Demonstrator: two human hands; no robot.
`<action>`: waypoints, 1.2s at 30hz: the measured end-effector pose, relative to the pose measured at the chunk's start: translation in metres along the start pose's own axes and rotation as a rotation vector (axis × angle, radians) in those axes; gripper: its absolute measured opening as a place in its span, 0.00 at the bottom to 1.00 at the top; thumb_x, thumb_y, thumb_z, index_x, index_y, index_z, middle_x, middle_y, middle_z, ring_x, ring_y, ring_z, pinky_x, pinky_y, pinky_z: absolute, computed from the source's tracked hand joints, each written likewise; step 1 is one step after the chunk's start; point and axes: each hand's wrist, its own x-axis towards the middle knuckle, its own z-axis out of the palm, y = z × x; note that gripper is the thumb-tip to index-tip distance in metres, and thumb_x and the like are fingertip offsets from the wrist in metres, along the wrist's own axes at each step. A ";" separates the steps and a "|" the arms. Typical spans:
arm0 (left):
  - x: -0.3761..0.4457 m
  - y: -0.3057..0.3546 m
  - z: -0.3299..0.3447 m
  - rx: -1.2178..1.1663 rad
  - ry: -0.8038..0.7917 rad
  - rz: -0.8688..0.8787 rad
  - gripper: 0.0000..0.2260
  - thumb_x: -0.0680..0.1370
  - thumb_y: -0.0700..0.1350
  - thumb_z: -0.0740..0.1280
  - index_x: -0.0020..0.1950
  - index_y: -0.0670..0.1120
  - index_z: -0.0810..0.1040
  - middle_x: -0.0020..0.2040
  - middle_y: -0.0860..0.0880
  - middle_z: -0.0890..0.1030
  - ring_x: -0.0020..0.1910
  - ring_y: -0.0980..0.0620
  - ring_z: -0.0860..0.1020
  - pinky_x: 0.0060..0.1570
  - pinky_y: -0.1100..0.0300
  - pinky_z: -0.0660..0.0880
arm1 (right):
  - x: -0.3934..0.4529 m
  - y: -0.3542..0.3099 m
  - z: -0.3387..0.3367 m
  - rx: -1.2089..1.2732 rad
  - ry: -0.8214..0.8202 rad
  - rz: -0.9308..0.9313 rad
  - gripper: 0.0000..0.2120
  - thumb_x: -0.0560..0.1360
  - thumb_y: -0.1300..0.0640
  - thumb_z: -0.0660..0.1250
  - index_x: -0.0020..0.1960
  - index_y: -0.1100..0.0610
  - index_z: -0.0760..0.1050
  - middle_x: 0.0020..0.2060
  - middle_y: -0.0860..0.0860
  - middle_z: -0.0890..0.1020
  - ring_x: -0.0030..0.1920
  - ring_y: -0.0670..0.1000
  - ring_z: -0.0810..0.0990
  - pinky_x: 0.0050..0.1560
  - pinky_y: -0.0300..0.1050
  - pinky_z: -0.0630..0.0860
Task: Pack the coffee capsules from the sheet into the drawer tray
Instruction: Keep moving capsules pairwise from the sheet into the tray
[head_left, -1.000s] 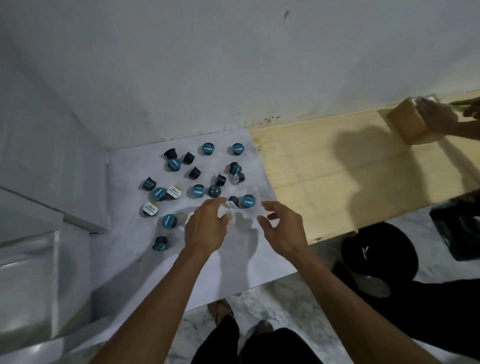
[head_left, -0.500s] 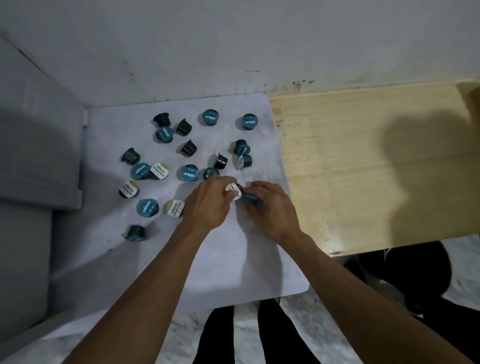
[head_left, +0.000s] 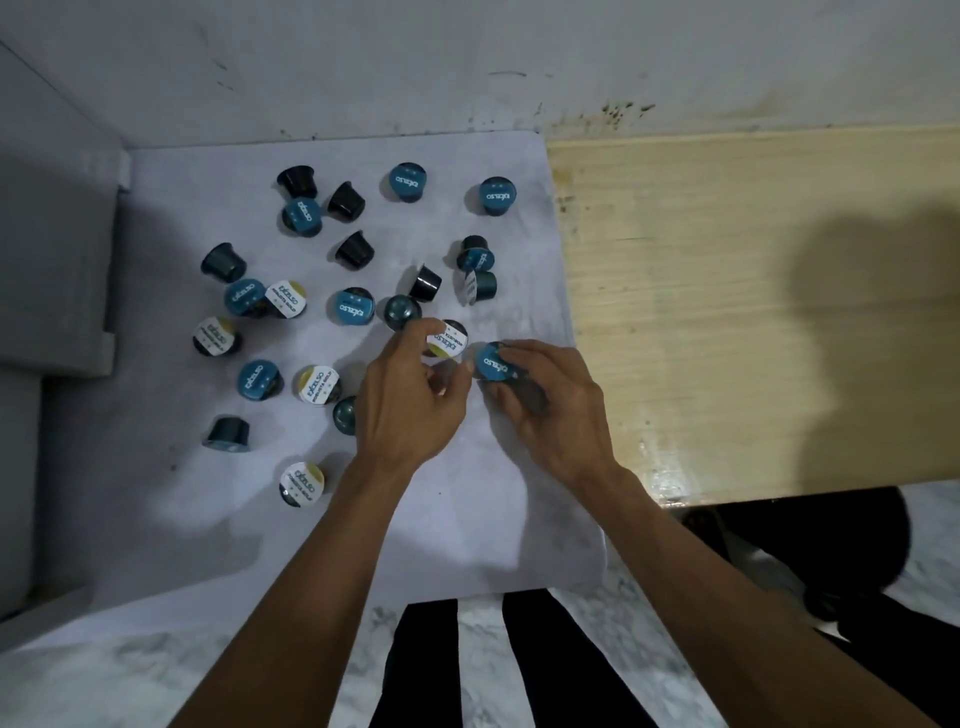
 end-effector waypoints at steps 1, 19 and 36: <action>-0.003 -0.004 0.004 -0.011 0.015 -0.001 0.16 0.74 0.45 0.71 0.61 0.49 0.74 0.51 0.49 0.82 0.41 0.51 0.81 0.40 0.52 0.80 | -0.001 0.002 0.003 0.002 0.025 -0.018 0.15 0.73 0.58 0.74 0.58 0.61 0.80 0.57 0.54 0.82 0.56 0.52 0.79 0.56 0.48 0.78; -0.030 0.006 0.006 -0.211 0.346 -0.005 0.11 0.74 0.44 0.74 0.56 0.44 0.82 0.50 0.50 0.84 0.37 0.57 0.80 0.38 0.67 0.77 | -0.007 -0.003 -0.001 0.210 0.200 -0.007 0.11 0.70 0.62 0.77 0.52 0.63 0.83 0.50 0.56 0.85 0.50 0.55 0.83 0.49 0.52 0.81; -0.126 0.021 -0.267 -0.119 0.616 0.022 0.10 0.72 0.43 0.76 0.53 0.49 0.84 0.40 0.58 0.82 0.36 0.59 0.79 0.36 0.72 0.73 | 0.014 -0.257 -0.023 0.468 0.134 -0.159 0.10 0.70 0.57 0.77 0.51 0.56 0.83 0.46 0.47 0.84 0.39 0.47 0.81 0.35 0.42 0.76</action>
